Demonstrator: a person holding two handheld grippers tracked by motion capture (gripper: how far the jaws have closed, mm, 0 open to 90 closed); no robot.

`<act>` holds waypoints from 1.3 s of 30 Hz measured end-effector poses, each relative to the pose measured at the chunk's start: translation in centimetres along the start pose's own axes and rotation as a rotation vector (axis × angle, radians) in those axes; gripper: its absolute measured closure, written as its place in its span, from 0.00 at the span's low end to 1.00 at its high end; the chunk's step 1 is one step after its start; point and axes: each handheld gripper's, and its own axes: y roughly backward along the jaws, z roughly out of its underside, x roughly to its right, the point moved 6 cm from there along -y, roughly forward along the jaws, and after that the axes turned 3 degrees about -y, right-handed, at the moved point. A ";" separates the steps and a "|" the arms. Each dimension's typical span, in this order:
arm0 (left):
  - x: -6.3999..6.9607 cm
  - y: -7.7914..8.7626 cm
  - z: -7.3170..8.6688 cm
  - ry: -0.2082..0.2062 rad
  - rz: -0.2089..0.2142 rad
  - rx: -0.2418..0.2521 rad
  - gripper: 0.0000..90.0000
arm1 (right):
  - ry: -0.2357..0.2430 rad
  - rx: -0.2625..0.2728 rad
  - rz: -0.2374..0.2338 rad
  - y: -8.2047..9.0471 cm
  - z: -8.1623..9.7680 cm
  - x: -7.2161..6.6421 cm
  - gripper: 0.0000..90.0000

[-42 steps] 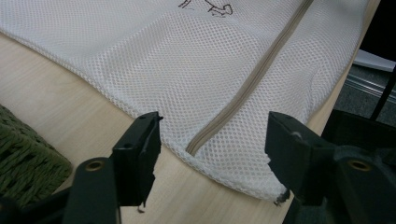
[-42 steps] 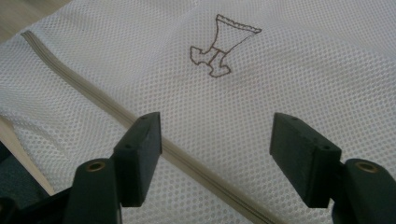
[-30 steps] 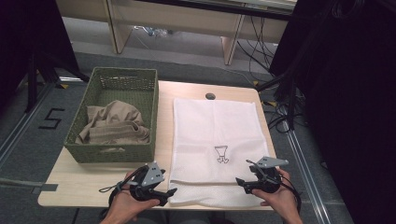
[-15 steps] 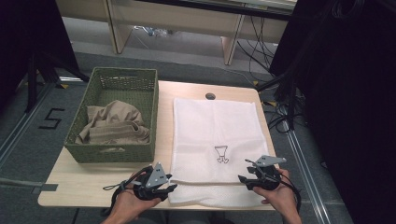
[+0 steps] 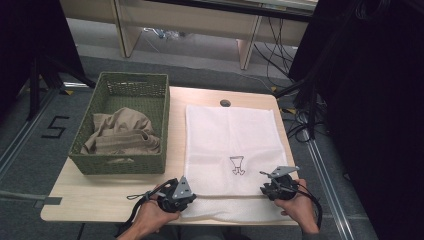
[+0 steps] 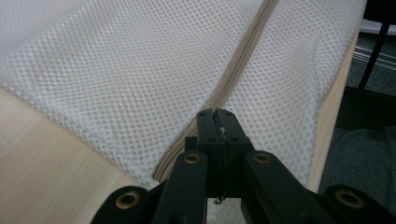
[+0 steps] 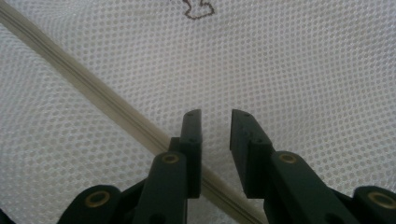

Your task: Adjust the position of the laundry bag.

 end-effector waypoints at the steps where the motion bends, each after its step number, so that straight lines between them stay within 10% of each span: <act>1: 0.0 -0.3 0.0 0.000 -0.003 -0.006 0.99 | -0.002 -0.004 0.001 -0.1 0.0 0.1 0.88; 20: -0.3 -1.7 0.5 -0.013 -0.006 -0.063 1.00 | 0.036 -0.054 0.001 -1.9 -0.6 0.8 1.00; 39: -3.5 -0.7 1.6 0.005 -0.074 -0.108 1.00 | 0.056 -0.022 0.023 -4.2 -4.0 0.3 1.00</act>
